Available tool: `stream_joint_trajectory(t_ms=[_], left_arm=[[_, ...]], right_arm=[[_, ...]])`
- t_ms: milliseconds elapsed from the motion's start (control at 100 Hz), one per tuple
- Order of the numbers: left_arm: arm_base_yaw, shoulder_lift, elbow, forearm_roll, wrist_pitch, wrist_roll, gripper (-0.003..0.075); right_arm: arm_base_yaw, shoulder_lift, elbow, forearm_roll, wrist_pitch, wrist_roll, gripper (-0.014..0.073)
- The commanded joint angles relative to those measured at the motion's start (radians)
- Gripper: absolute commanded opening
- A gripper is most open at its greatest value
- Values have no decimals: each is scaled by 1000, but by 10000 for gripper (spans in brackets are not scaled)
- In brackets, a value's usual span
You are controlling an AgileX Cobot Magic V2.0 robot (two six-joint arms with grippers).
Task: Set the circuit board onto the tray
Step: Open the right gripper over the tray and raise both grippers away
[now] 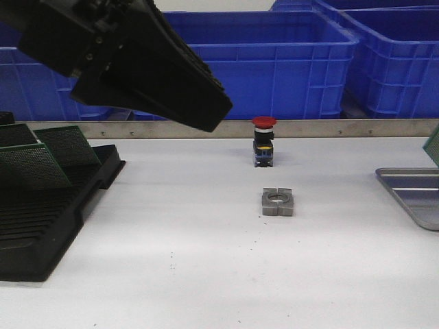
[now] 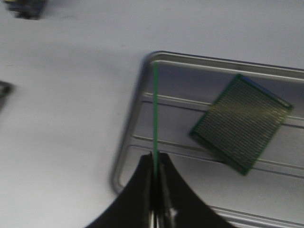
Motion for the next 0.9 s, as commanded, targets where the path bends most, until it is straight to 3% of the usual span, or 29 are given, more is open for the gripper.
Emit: stream_joint_trajectory(t_ms=[0, 120, 170, 300, 380, 510, 630, 770, 890], left_arm=[[-6, -24, -30, -57, -7, -8, 514], [-6, -24, -30, -57, -7, -8, 514], [-6, -24, -30, -57, -7, -8, 514], [-6, -24, -30, -57, -7, -8, 514], [-6, -24, -30, -57, -7, -8, 514], [-4, -25, -30, -55, -13, -10, 483], [-5, -40, -30, -53, -36, -12, 390], [0, -90, -30, -23, -64, -12, 207], [41, -155, -30, -7, -74, -12, -20]], right_arm=[[-7, 9, -31, 39, -104, -3, -69], [-7, 17, -31, 47, -111, -3, 0], [-7, 16, -38, 47, -111, -3, 105], [-7, 4, -42, 47, -168, -3, 519], [-7, -19, -42, 47, -213, -6, 643], [-7, -83, -42, 47, -215, -8, 647], [-7, -154, -41, 47, -178, -8, 615], [-7, -231, -40, 47, -88, -8, 559], [-7, -286, -40, 47, 8, -8, 432]])
